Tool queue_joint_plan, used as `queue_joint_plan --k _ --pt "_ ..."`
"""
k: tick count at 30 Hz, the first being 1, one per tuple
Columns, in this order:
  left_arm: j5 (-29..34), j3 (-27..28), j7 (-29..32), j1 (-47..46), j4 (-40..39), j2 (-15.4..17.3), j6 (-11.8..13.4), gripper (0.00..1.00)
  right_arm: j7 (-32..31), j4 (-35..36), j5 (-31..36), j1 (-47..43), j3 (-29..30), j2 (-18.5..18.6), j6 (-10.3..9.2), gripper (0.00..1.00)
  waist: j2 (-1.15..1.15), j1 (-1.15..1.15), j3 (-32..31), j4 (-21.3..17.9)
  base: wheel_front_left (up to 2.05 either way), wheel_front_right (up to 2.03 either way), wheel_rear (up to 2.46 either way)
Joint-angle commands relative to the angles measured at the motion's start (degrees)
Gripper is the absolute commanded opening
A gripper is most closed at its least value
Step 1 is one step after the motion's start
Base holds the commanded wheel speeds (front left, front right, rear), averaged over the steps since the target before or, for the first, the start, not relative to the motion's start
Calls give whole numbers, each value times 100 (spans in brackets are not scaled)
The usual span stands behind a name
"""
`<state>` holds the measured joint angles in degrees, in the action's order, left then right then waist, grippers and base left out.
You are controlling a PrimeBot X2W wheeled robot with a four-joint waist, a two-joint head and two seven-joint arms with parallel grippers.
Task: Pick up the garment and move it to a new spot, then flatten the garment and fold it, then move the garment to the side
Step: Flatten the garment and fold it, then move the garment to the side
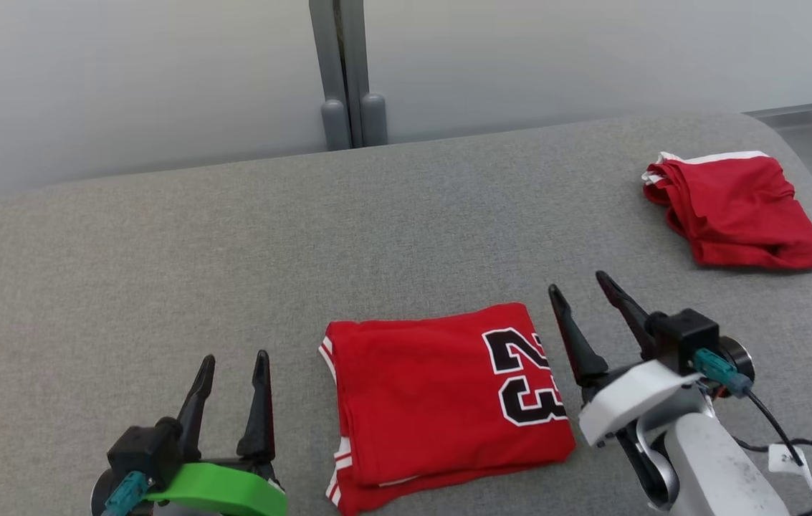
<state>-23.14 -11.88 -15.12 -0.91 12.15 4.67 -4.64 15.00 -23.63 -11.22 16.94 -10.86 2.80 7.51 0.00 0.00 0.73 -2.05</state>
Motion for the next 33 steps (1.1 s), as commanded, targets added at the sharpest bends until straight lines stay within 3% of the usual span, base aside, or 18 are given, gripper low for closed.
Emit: queue_joint_plan --k 1,7,12,33 --pt "90 74 0 113 3 -15 -41 100 22 105 77 -214 139 22 -5 100 0 0 -95 -84 0 0 0" --pt "216 415 0 446 13 -112 -100 100 23 538 161 -954 655 19 -5 100 0 0 -205 -113 0 0 0" --pt "279 661 0 678 -18 -144 -116 100 23 657 43 -1224 652 20 -5 100 0 0 -217 -159 0 0 0" --pt "279 736 0 817 -20 -177 -114 100 24 619 149 -1217 720 20 -5 100 0 0 -209 -95 0 0 0"
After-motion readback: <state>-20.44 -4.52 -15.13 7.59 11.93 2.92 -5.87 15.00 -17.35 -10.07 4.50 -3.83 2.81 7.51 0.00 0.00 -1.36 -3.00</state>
